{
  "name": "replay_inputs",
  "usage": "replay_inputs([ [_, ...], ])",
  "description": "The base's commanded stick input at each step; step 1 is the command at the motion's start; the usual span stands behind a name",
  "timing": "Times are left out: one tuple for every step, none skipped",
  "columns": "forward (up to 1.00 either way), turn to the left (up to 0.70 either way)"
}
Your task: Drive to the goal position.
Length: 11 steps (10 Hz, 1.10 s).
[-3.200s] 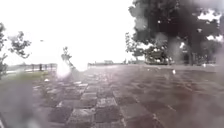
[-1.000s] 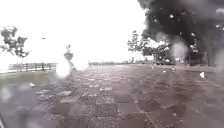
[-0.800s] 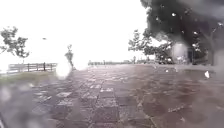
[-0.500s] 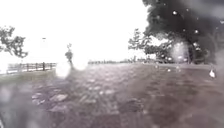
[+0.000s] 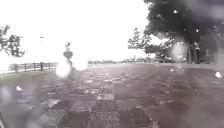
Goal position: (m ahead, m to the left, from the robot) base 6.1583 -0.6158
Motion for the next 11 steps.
replay_inputs([
  [0.70, 0.00],
  [0.70, 0.00],
  [0.70, 0.00],
  [0.70, 0.00],
  [0.70, 0.00],
  [0.70, 0.00],
  [0.70, 0.00],
  [0.70, 0.00],
  [0.70, 0.00],
  [0.70, 0.00],
  [0.70, 0.00],
])
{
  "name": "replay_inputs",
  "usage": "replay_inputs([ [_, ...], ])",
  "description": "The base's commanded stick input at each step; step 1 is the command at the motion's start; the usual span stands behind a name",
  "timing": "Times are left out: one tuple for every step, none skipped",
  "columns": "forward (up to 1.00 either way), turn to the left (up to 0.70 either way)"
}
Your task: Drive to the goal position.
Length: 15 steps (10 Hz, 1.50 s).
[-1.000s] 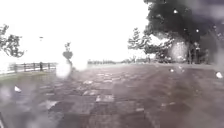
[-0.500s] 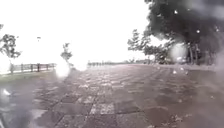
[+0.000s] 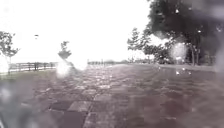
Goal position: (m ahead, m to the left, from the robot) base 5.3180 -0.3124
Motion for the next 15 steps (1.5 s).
replay_inputs([
  [0.70, 0.00],
  [0.70, 0.00],
  [0.70, 0.00],
  [0.70, 0.00],
  [0.70, 0.00],
  [0.70, 0.00],
  [0.70, 0.00],
  [0.70, 0.00],
  [0.70, 0.00],
  [0.70, 0.00],
  [0.70, 0.00],
  [0.70, 0.00],
  [0.70, 0.00],
  [0.70, 0.00],
  [0.70, 0.00],
])
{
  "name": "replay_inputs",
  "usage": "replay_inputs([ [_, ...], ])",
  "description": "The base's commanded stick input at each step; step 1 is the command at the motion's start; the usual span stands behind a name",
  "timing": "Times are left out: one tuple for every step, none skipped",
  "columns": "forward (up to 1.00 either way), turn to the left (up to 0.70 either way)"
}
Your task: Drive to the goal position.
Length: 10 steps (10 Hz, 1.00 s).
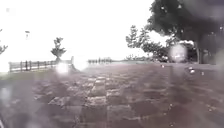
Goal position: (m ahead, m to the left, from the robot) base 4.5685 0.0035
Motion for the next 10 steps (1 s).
replay_inputs([
  [0.70, 0.00],
  [0.70, 0.00],
  [0.70, 0.00],
  [0.70, 0.00],
  [0.70, 0.00],
  [0.70, 0.00],
  [0.70, 0.00],
  [0.70, 0.00],
  [0.70, 0.00],
  [0.70, 0.00],
])
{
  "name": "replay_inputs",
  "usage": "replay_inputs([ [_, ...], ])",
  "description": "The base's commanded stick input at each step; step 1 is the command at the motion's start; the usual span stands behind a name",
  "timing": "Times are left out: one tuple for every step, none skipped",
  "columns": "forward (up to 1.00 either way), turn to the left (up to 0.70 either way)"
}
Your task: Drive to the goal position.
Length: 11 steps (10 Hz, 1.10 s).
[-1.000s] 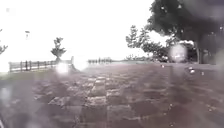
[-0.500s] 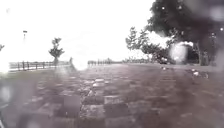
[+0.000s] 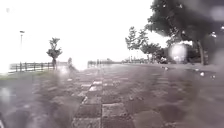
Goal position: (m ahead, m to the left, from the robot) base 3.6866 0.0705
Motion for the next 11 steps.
replay_inputs([
  [0.70, 0.00],
  [0.70, 0.00],
  [0.70, 0.00],
  [0.70, 0.00],
  [0.70, 0.00],
  [0.70, 0.00],
  [0.70, 0.00],
  [0.70, 0.00],
  [0.70, 0.00],
  [0.70, 0.00],
  [0.70, 0.00],
])
